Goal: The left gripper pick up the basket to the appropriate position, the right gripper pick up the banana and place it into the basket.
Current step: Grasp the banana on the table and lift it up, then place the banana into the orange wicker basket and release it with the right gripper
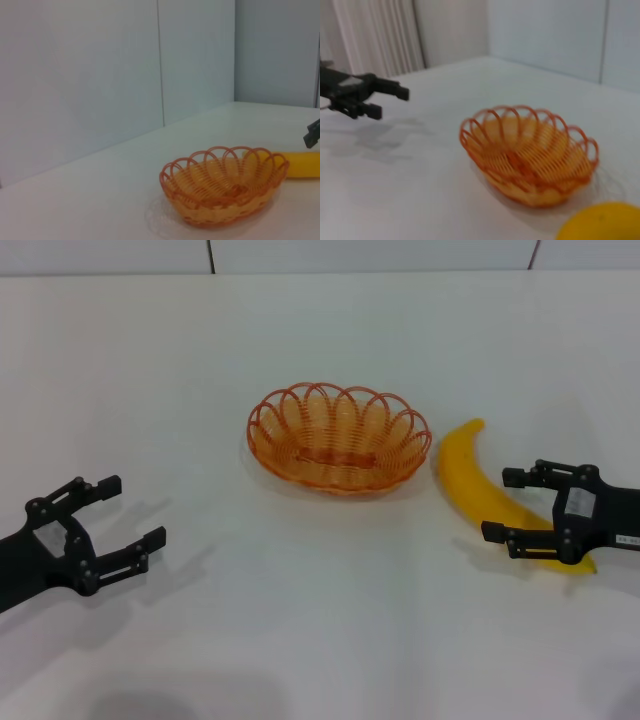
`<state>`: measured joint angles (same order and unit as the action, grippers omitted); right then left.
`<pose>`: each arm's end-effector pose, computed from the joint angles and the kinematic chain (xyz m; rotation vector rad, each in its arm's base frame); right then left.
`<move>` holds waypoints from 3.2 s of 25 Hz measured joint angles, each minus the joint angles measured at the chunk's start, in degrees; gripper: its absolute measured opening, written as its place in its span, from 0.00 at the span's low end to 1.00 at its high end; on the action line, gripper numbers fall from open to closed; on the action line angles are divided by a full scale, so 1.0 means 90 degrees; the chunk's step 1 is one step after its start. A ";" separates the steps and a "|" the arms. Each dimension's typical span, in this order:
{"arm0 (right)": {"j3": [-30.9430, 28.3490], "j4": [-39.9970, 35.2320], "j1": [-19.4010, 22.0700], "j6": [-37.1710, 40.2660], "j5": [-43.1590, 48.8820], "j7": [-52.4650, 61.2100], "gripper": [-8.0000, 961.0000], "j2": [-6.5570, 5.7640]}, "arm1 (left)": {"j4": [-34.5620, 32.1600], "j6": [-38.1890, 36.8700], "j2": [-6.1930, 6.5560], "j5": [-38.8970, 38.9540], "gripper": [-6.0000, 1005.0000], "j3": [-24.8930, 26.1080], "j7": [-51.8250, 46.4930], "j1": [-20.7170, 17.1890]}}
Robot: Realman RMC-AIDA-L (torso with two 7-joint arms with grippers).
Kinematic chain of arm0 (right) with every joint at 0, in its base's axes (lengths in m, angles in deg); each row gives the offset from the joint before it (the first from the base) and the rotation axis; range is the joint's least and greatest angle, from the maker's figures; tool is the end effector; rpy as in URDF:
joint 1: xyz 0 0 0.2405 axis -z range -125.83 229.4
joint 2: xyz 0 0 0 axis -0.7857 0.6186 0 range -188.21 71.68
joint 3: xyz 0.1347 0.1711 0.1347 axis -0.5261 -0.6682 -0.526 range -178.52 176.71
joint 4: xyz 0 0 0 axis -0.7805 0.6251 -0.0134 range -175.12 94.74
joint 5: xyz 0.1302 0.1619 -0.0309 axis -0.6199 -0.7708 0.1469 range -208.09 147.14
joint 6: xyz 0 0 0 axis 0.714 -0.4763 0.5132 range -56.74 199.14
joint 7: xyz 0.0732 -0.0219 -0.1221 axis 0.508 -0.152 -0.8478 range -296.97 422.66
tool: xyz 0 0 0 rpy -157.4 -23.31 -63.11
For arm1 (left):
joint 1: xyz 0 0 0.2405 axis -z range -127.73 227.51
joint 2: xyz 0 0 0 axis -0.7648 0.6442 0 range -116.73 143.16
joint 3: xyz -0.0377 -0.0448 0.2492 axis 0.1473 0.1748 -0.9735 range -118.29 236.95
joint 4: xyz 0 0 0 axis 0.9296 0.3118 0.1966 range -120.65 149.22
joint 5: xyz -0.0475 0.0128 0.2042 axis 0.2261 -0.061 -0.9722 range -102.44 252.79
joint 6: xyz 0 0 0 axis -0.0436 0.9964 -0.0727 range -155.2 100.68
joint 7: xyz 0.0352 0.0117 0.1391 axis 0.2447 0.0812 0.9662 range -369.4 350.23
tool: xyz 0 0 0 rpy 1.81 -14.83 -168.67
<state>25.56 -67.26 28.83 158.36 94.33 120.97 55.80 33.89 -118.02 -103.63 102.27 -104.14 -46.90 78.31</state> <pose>0.3525 0.2766 0.0150 -2.6239 0.5607 0.4881 -0.3397 0.2717 -0.0099 -2.4771 -0.3743 -0.6471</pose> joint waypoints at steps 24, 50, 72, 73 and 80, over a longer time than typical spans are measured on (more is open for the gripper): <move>0.0009 0.0058 -0.0073 -0.0606 0.0289 0.0438 0.84 -0.0009 | -0.0118 0.0166 -0.0015 0.0096 0.87 -0.0030 0.0112 -0.0013; -0.0109 -0.0084 -0.0438 -0.0448 -0.1917 -0.0209 0.51 0.0215 | -0.0178 0.0245 -0.0009 0.0073 0.87 -0.0040 0.0113 0.0045; 0.1150 0.2222 -0.2105 -0.2141 -0.2089 -0.2150 0.52 0.0349 | -0.0858 0.0694 -0.0001 -0.0159 0.87 -0.0040 0.0224 0.0460; 0.1210 0.2225 -0.2124 -0.2125 -0.2082 -0.2120 0.52 0.0348 | -0.0858 0.0693 0.0000 -0.0159 0.87 -0.0040 0.0224 0.0455; 0.1349 0.1974 -0.1987 -0.1303 -0.2108 -0.1869 0.60 0.0298 | -0.0835 0.0651 0.0014 -0.0139 0.87 -0.0040 0.0227 0.0369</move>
<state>37.70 -49.49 10.95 146.63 75.35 104.15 58.48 26.38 -112.16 -103.50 101.02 -104.50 -44.85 81.63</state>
